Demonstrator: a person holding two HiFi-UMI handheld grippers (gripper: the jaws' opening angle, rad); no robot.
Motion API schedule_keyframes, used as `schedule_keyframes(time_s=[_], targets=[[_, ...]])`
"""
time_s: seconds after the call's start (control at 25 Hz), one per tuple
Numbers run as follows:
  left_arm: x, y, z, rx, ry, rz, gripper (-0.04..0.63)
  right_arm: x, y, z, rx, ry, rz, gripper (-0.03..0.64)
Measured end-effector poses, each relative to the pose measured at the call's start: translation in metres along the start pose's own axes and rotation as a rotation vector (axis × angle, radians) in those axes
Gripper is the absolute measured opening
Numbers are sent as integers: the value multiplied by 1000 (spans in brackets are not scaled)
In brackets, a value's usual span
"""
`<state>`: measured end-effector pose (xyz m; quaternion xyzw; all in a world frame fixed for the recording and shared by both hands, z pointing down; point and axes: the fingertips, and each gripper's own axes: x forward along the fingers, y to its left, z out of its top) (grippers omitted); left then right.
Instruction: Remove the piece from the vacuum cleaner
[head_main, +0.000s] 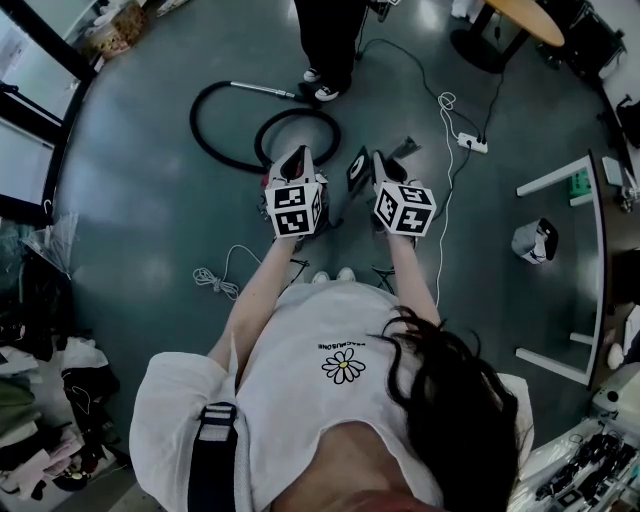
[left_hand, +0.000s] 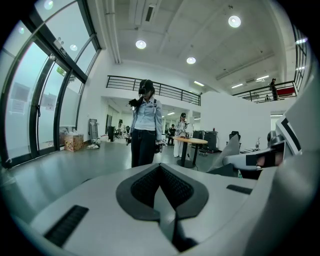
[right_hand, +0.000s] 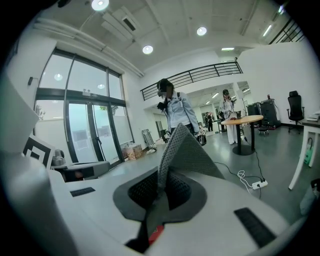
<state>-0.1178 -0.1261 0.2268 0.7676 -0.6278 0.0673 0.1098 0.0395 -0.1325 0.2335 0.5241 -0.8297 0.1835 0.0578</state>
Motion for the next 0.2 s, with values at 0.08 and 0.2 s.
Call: schedule_keyframes(time_s=[0.08,0.2], targets=[[0,-1,1,0,0,0,0,0,-1,0,0,-2,-3,23],[0,-2,2,1,-6,0,0,0,-2,1,-4,-6,-5,23]])
